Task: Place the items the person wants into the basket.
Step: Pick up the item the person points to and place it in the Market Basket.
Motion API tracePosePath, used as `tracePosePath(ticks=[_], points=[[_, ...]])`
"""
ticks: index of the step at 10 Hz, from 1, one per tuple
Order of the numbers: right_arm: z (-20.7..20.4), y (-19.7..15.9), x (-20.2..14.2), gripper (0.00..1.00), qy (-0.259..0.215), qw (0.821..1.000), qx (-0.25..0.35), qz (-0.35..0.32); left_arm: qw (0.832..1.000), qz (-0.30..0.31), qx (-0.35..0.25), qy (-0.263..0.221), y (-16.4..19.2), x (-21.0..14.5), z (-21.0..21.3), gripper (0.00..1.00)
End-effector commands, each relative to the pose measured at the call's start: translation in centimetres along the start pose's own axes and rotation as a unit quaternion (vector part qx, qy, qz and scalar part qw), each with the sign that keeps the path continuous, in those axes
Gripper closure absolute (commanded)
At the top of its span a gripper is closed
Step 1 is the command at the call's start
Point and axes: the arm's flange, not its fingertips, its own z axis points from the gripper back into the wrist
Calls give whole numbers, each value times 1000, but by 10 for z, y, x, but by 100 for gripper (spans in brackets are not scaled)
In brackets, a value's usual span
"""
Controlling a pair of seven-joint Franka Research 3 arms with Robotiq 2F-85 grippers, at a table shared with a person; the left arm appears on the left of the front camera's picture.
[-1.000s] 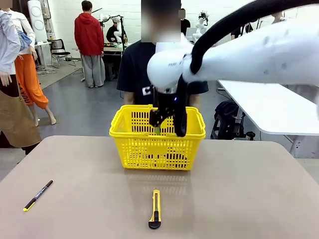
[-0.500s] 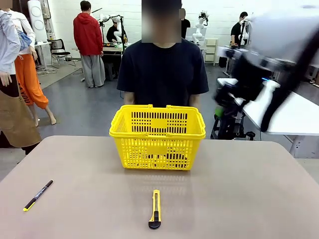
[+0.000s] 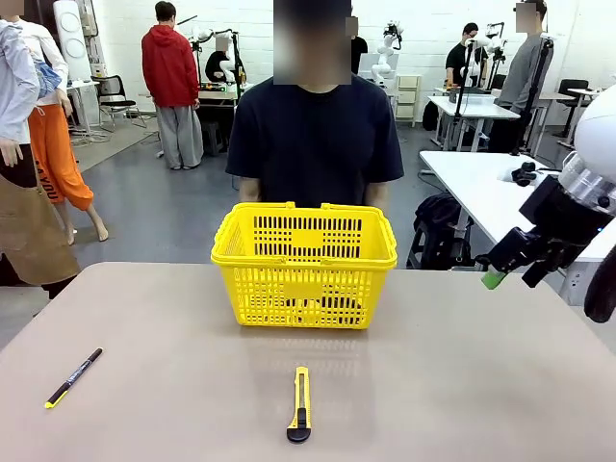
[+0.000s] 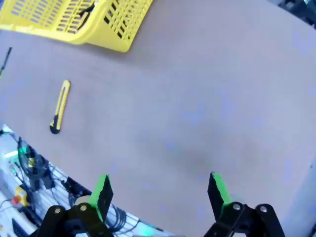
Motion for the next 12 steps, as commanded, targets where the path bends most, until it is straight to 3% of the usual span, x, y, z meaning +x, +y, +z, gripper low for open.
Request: tracePosePath(ticks=[1, 6, 9, 12], points=[[0, -2, -8, 0, -1, 1000, 1, 8, 1000, -3, 0, -4, -1, 0, 0, 0], [1, 1, -2, 0, -1, 1000, 0, 3, 1000, -3, 0, -4, -1, 0, 0, 0], [151, -38, -61, 0, -90, 987, 103, 83, 1000, -3, 0, -4, -1, 0, 0, 0], [233, -88, -109, 0, -137, 949, 170, 226, 1000, -3, 0, -4, -1, 0, 0, 0]])
